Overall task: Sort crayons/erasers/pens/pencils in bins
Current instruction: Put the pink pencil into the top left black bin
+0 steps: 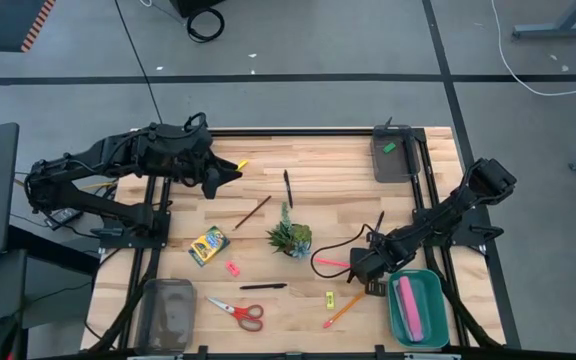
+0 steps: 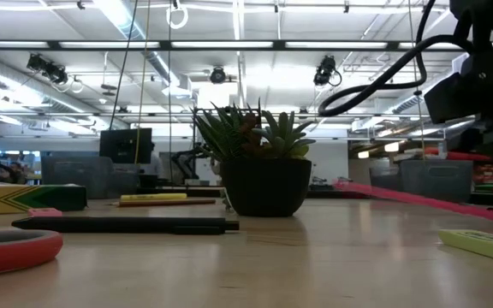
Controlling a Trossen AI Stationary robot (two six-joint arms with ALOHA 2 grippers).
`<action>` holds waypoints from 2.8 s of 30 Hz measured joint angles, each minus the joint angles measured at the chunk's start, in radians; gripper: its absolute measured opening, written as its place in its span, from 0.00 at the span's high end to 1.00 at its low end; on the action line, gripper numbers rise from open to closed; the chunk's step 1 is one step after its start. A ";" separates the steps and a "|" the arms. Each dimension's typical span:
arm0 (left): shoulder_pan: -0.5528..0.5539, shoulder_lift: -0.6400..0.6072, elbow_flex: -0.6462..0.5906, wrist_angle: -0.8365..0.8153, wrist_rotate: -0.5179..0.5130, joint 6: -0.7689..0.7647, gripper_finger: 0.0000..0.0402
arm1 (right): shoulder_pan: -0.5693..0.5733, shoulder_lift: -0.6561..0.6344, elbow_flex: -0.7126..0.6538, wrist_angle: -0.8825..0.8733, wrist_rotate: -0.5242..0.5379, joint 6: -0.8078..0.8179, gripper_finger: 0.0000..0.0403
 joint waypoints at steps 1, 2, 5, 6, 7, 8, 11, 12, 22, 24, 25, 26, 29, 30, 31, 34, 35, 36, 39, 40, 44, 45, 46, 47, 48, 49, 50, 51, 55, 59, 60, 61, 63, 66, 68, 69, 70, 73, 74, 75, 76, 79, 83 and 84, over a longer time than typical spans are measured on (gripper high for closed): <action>0.000 0.000 0.000 0.000 0.000 0.000 0.58 | 0.000 0.000 0.000 0.004 0.005 -0.002 0.98; 0.000 0.000 0.000 0.000 0.000 0.000 0.58 | 0.000 0.001 0.000 0.008 0.010 -0.007 0.98; 0.000 0.000 0.000 0.000 0.000 0.000 0.58 | 0.000 0.001 0.005 0.004 0.010 -0.035 0.99; 0.000 0.000 0.000 0.000 0.000 0.000 0.58 | -0.001 0.002 0.013 -0.005 0.010 -0.046 0.99; 0.000 0.000 0.000 0.000 0.000 0.000 0.58 | -0.001 0.004 0.021 -0.014 0.010 -0.055 0.99; 0.000 0.000 0.000 0.000 0.000 0.000 0.58 | -0.001 0.006 0.030 -0.023 0.012 -0.061 0.99; 0.000 0.000 0.000 0.000 0.000 0.001 0.58 | -0.001 0.007 0.054 -0.025 0.022 -0.062 0.99; 0.000 0.000 0.000 0.000 0.000 0.001 0.58 | -0.001 0.007 0.058 -0.023 0.023 -0.061 0.99; -0.020 0.008 0.000 -0.025 0.000 0.118 0.58 | -0.001 0.005 0.042 -0.018 0.044 -0.089 0.99; -0.037 0.024 0.000 -0.028 0.017 0.187 0.58 | -0.001 0.005 0.035 -0.010 0.044 -0.089 0.99; -0.043 0.038 0.000 -0.033 0.023 0.215 0.58 | 0.000 0.005 0.034 -0.012 0.044 -0.089 0.99; -0.050 0.052 0.000 -0.030 0.027 0.237 0.58 | 0.000 0.005 0.034 -0.011 0.043 -0.089 0.99; -0.064 0.098 0.000 -0.031 0.030 0.267 0.58 | 0.000 -0.003 0.041 -0.014 0.044 -0.089 0.99; -0.067 0.113 0.000 -0.031 0.029 0.270 0.58 | 0.000 -0.012 0.047 -0.011 0.044 -0.089 0.99; -0.068 0.127 0.000 -0.030 0.028 0.270 0.58 | 0.000 -0.025 0.052 -0.007 0.045 -0.089 0.99; -0.068 0.163 0.000 -0.030 0.027 0.272 0.58 | 0.009 -0.082 0.066 -0.028 0.071 -0.089 0.99; -0.068 0.173 0.000 -0.028 0.027 0.272 0.58 | 0.013 -0.106 0.072 -0.045 0.079 -0.089 0.99; -0.068 0.181 0.000 -0.027 0.028 0.274 0.58 | 0.017 -0.132 0.081 -0.069 0.089 -0.088 0.99; -0.066 0.194 0.000 -0.026 0.027 0.298 0.58 | 0.032 -0.212 0.112 -0.166 0.097 -0.089 0.99; -0.066 0.195 0.000 -0.024 0.027 0.311 0.58 | 0.039 -0.238 0.123 -0.201 0.100 -0.089 0.99; -0.062 0.194 0.000 -0.004 0.031 0.318 0.58 | 0.054 -0.346 0.189 -0.321 0.140 -0.073 0.99; -0.061 0.187 0.000 0.006 0.034 0.319 0.58 | 0.054 -0.370 0.206 -0.349 0.164 -0.056 0.99; -0.060 0.179 -0.001 0.015 0.035 0.319 0.58 | 0.053 -0.393 0.224 -0.371 0.189 -0.036 0.99; -0.060 0.170 -0.001 0.037 0.035 0.319 0.58 | 0.048 -0.415 0.243 -0.385 0.218 -0.017 0.99; -0.060 0.159 0.000 0.061 0.035 0.317 0.58 | 0.045 -0.434 0.261 -0.396 0.250 -0.001 0.99; -0.059 0.146 0.000 0.079 0.034 0.316 0.58 | 0.039 -0.453 0.279 -0.406 0.281 0.014 0.99; -0.055 0.136 0.000 0.107 0.035 0.316 0.58 | 0.031 -0.467 0.296 -0.412 0.309 0.021 0.99; -0.052 0.125 0.000 0.148 0.035 0.312 0.58 | 0.021 -0.478 0.314 -0.413 0.335 0.022 0.99; -0.028 0.103 0.000 0.322 0.035 0.258 0.58 | -0.038 -0.484 0.401 -0.411 0.409 0.008 0.99; -0.001 0.111 0.000 0.444 0.035 0.199 0.53 | -0.102 -0.460 0.500 -0.396 0.473 -0.042 0.99; 0.006 0.116 0.001 0.455 0.035 0.186 0.50 | -0.114 -0.455 0.527 -0.397 0.491 -0.052 0.99; 0.011 0.120 0.000 0.453 0.035 0.179 0.47 | -0.124 -0.452 0.549 -0.395 0.512 -0.060 0.99; 0.023 0.124 -0.002 0.445 0.035 0.156 0.41 | -0.140 -0.446 0.590 -0.389 0.550 -0.079 0.99; 0.032 0.131 0.000 0.475 0.035 0.130 0.31 | -0.160 -0.433 0.642 -0.382 0.576 -0.111 0.99; 0.037 0.155 0.000 0.537 0.034 0.115 0.25 | -0.170 -0.421 0.665 -0.366 0.579 -0.138 0.99; 0.037 0.168 0.000 0.580 0.034 0.105 0.23 | -0.176 -0.414 0.672 -0.353 0.579 -0.154 0.99; 0.037 0.183 0.000 0.609 0.034 0.101 0.21 | -0.181 -0.405 0.678 -0.340 0.579 -0.166 0.99; 0.034 0.239 0.000 0.746 0.034 0.081 0.18 | -0.202 -0.379 0.688 -0.297 0.577 -0.187 0.99; 0.030 0.255 0.000 0.770 0.035 0.075 0.18 | -0.210 -0.372 0.690 -0.284 0.577 -0.190 0.99; 0.025 0.272 0.000 0.785 0.035 0.072 0.18 | -0.217 -0.367 0.691 -0.273 0.576 -0.190 0.99; 0.020 0.291 0.000 0.813 0.034 0.072 0.18 | -0.223 -0.362 0.691 -0.271 0.575 -0.188 0.99; 0.009 0.322 -0.002 0.890 0.031 0.079 0.18 | -0.231 -0.352 0.691 -0.266 0.575 -0.182 0.99; -0.013 0.346 0.001 0.952 -0.033 0.147 0.18 | -0.230 -0.351 0.691 -0.247 0.572 -0.182 0.99; -0.016 0.351 0.001 0.953 -0.051 0.170 0.18 | -0.230 -0.351 0.691 -0.241 0.572 -0.182 0.99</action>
